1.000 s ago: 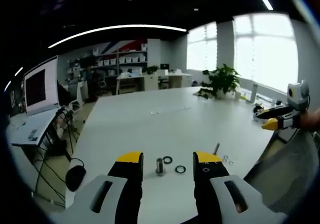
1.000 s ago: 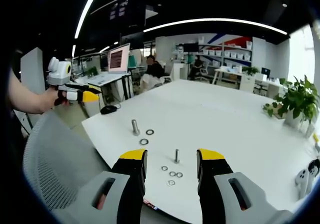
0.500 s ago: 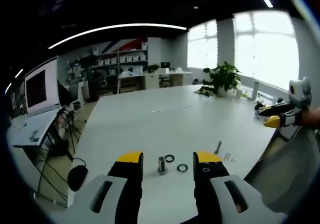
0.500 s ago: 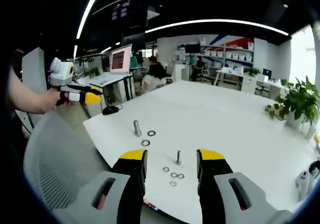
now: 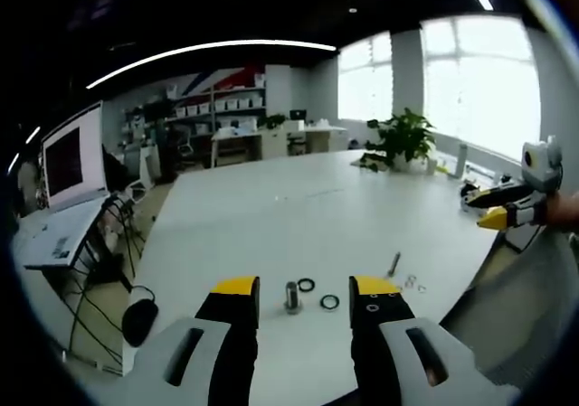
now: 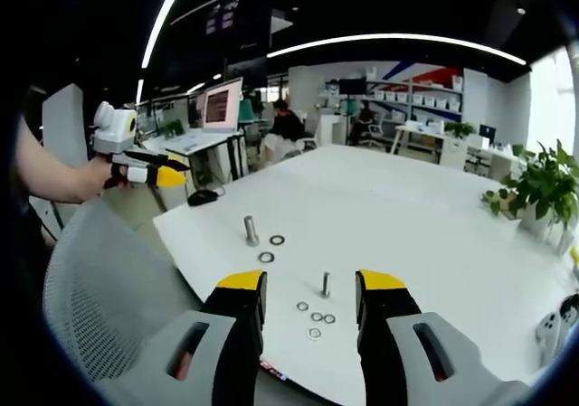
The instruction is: Place the washer onto the threaded stud by aligning its center hole with the stud, sliding it down to the base, and recovering from edge contact or off-axis alignment until the washer reaches the visible bottom stop.
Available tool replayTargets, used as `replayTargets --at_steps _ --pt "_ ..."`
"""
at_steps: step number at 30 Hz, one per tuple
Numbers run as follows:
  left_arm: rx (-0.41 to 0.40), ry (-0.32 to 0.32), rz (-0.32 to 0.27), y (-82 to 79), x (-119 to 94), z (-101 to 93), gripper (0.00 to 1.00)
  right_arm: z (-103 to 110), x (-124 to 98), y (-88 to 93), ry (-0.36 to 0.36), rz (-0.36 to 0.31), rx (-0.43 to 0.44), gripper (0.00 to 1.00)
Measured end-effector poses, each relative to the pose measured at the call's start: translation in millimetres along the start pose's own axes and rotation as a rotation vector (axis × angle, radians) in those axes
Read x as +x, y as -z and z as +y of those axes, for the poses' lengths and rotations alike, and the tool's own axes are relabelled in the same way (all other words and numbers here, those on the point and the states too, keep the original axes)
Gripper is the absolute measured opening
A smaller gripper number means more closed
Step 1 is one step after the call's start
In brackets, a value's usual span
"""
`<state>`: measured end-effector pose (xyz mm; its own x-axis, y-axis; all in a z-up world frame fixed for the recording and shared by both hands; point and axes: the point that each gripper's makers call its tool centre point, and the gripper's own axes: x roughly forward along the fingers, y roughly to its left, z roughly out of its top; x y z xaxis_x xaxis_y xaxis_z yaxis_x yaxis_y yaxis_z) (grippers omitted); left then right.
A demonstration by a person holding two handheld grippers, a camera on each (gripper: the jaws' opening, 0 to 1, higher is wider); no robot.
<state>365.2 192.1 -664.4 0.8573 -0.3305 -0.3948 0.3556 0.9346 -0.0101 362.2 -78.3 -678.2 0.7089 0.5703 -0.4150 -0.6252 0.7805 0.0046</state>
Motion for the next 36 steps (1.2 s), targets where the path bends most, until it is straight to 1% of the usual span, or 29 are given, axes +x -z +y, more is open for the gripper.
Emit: replayTargets --at_steps 3,8,10,14,18,20,22,23,25,29,30,31,32,34,36 --pt "-0.025 0.000 0.008 2.8 1.1 2.6 0.38 1.5 1.6 0.0 -0.008 0.012 -0.016 0.42" --pt "-0.031 -0.001 0.000 -0.6 1.3 4.3 0.38 2.5 3.7 -11.0 -0.010 0.002 -0.056 0.42" --pt "-0.024 0.006 -0.007 -3.0 1.4 2.9 0.37 3.2 5.1 -10.6 -0.016 0.013 -0.049 0.42" --pt "-0.025 0.020 0.000 -1.9 2.1 -0.3 0.37 0.9 4.0 -8.7 -0.009 0.023 -0.049 0.42" --pt "-0.011 0.018 -0.025 -8.8 1.7 -0.4 0.37 -2.7 2.9 -8.7 0.002 0.032 -0.039 0.42" --pt "-0.011 0.019 -0.026 -9.3 2.4 -0.3 0.37 -3.9 3.0 -14.1 0.004 0.013 -0.027 0.42" --pt "-0.011 0.023 -0.024 -8.5 2.7 -1.2 0.37 -4.0 5.2 -19.2 0.002 0.012 -0.035 0.42" --pt "-0.010 0.026 -0.026 -8.7 2.9 -1.8 0.37 -4.1 6.5 -24.0 0.002 0.000 -0.039 0.42" --pt "-0.010 0.031 -0.027 -9.3 3.5 -2.8 0.37 -3.2 9.4 -27.7 -0.003 -0.012 -0.036 0.42" --pt "-0.008 0.039 -0.023 -9.0 4.3 -4.7 0.37 2.6 12.6 -25.5 -0.021 -0.013 -0.032 0.42" --pt "-0.005 0.040 -0.024 -9.1 4.1 -5.0 0.37 8.6 14.2 -24.6 -0.037 -0.014 -0.051 0.42" --pt "-0.004 0.040 -0.024 -9.1 4.1 -5.1 0.37 9.6 14.4 -23.9 -0.038 -0.012 -0.061 0.42" --pt "-0.007 0.041 -0.023 -8.7 4.2 -5.1 0.37 11.1 15.1 -20.4 -0.037 0.004 -0.090 0.42" --pt "-0.010 0.038 -0.027 -9.4 3.7 -4.3 0.37 13.0 17.0 -16.3 -0.044 0.013 -0.098 0.42" --pt "-0.016 0.035 -0.030 -9.7 3.1 -3.7 0.37 10.9 16.4 -16.6 -0.040 0.015 -0.100 0.42"
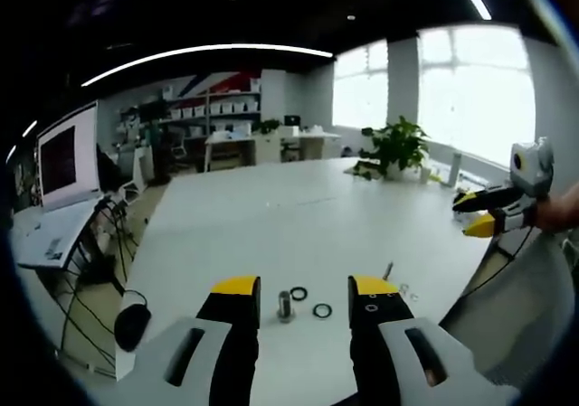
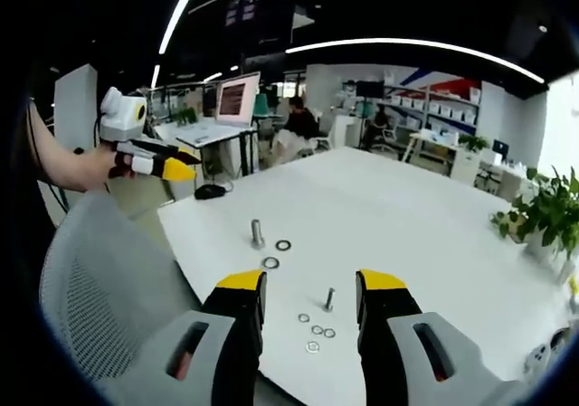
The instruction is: Place the washer onto the threaded stud by aligning its center hole with the stud, sliding it down to the base, and recovering from edge contact or off-axis alignment until the washer reaches the visible bottom stop.
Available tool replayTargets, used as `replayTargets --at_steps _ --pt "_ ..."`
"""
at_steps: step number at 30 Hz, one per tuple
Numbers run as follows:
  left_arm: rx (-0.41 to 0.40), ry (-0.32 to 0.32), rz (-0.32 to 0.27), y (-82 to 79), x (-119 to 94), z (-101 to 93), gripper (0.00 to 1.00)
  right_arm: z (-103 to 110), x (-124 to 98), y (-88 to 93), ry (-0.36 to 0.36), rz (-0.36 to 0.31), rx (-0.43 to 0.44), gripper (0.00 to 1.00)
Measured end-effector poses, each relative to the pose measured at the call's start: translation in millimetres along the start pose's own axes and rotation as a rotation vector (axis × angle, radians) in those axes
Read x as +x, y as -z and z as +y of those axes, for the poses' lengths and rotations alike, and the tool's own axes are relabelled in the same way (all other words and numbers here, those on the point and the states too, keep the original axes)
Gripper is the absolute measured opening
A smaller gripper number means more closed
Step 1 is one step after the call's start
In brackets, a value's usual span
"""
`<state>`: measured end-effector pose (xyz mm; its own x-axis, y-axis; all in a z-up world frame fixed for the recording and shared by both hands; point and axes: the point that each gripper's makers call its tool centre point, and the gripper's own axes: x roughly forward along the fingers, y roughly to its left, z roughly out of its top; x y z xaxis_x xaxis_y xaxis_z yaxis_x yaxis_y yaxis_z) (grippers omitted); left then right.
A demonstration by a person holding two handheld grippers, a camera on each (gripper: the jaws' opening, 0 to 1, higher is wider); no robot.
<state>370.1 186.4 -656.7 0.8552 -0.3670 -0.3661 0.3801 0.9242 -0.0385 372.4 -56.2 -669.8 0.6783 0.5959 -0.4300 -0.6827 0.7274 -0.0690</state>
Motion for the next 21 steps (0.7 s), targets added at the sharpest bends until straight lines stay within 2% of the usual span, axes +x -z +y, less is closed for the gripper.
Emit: replayTargets --at_steps 11,21 --pt "0.007 0.000 0.009 1.0 0.8 -1.5 0.37 -10.1 -3.4 9.4 0.027 0.012 0.057 0.42" --pt "-0.045 0.001 0.035 3.0 4.9 6.6 0.39 -8.8 -2.0 12.4 0.019 0.025 0.064 0.42"
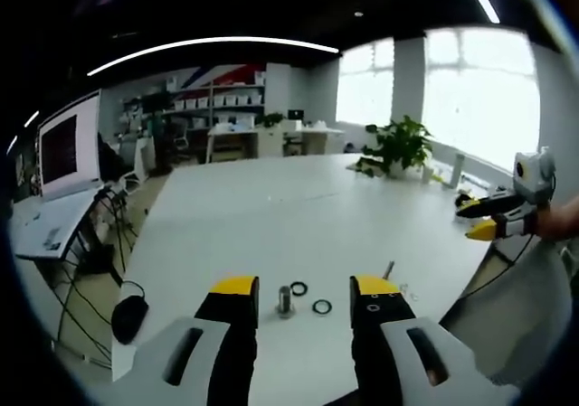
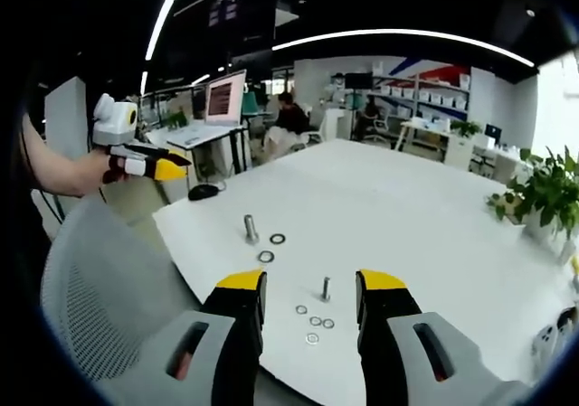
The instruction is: Place the washer onto the threaded stud by aligning its center hole with the stud, sliding it down to the base, and recovering from edge contact or off-axis alignment until the washer reaches the visible bottom stop.
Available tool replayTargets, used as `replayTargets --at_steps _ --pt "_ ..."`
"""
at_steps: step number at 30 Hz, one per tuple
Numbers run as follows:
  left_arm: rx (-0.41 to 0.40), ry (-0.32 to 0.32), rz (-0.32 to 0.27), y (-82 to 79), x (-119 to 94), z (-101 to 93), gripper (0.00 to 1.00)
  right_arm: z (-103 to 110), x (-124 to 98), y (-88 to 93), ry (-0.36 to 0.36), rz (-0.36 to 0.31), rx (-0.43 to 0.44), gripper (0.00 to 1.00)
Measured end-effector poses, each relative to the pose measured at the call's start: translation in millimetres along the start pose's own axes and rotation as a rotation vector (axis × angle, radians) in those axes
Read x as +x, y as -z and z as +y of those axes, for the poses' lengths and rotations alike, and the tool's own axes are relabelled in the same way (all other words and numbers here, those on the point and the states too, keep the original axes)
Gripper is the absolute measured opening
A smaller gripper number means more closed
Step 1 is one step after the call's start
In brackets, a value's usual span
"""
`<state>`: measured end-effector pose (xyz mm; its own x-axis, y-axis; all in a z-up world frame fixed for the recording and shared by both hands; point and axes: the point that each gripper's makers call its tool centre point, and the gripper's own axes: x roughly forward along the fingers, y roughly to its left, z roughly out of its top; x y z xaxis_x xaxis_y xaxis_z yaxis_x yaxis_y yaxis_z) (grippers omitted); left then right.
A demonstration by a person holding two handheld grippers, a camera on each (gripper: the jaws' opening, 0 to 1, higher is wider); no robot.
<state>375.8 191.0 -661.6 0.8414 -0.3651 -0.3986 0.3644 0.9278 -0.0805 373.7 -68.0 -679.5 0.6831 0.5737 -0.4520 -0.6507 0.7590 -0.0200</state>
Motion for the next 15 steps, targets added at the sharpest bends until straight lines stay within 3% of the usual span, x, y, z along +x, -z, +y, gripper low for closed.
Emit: replayTargets --at_steps 6,15 --pt "-0.034 0.020 0.003 0.0 2.5 -0.9 0.42 5.9 1.7 -1.0 -0.022 0.001 -0.002 0.42" --pt "-0.022 0.043 0.004 -2.3 4.5 -3.7 0.42 18.5 2.7 -7.1 -0.074 -0.022 -0.002 0.42"
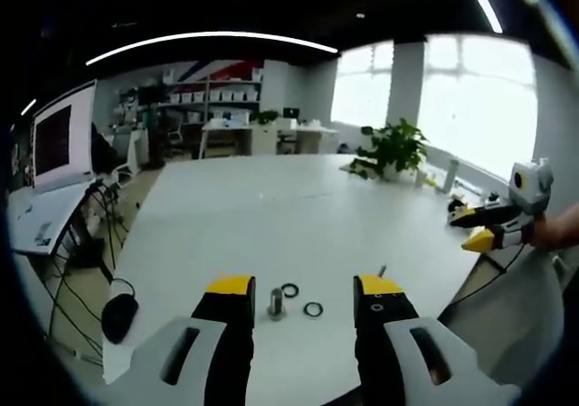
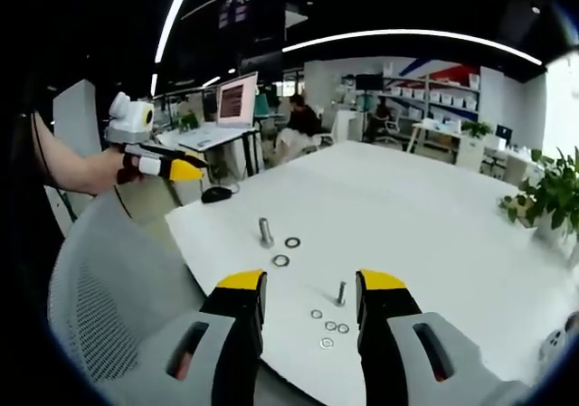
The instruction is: Place the washer onto the threaded stud by aligning its center hole with the stud, sliding it down to the base, and recovering from edge contact or off-axis alignment until the washer reaches the visible bottom stop.
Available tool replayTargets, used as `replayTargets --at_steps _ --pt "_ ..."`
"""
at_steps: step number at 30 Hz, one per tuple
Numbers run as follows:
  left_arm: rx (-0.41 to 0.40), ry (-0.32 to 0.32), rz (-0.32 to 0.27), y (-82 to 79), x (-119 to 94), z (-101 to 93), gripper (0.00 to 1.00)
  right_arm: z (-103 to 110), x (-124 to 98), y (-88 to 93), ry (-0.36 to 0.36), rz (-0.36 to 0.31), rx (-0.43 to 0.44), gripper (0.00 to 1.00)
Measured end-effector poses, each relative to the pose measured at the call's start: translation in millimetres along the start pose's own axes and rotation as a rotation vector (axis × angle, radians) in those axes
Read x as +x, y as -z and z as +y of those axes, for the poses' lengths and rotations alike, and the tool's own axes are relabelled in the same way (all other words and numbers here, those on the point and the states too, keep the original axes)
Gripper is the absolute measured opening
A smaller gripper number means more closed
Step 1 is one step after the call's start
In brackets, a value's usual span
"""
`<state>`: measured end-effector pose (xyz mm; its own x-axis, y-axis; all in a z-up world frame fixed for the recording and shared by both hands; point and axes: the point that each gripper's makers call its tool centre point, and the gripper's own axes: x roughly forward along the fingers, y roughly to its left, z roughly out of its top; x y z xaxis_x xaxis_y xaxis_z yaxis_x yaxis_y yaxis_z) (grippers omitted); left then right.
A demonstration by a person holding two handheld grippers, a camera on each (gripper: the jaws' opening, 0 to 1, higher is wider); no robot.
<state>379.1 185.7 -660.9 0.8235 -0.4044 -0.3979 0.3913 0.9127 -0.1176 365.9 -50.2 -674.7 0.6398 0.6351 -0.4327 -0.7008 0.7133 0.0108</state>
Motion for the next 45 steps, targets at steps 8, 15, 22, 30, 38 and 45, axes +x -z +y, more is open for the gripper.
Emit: replayTargets --at_steps 8,15,22,30,38,45 --pt "0.002 0.002 0.004 1.4 -0.1 -0.2 0.42 6.0 1.7 2.0 -0.016 0.019 -0.034 0.42" --pt "0.006 0.002 0.018 3.5 1.6 0.8 0.41 -3.3 0.1 4.2 0.011 0.019 0.004 0.42" --pt "0.029 0.018 0.045 1.0 12.8 3.0 0.40 -8.2 -1.5 4.6 0.030 0.016 0.021 0.42" --pt "0.031 0.056 0.159 25.7 35.4 16.1 0.40 -23.5 -5.0 8.6 0.092 0.021 0.060 0.42" --pt "0.090 0.182 0.266 48.9 63.0 5.2 0.38 -39.7 -9.7 12.4 0.159 0.025 0.112 0.42" --pt "0.105 0.261 0.286 52.0 78.2 -7.9 0.37 -44.3 -9.7 17.4 0.200 0.060 0.078 0.42"
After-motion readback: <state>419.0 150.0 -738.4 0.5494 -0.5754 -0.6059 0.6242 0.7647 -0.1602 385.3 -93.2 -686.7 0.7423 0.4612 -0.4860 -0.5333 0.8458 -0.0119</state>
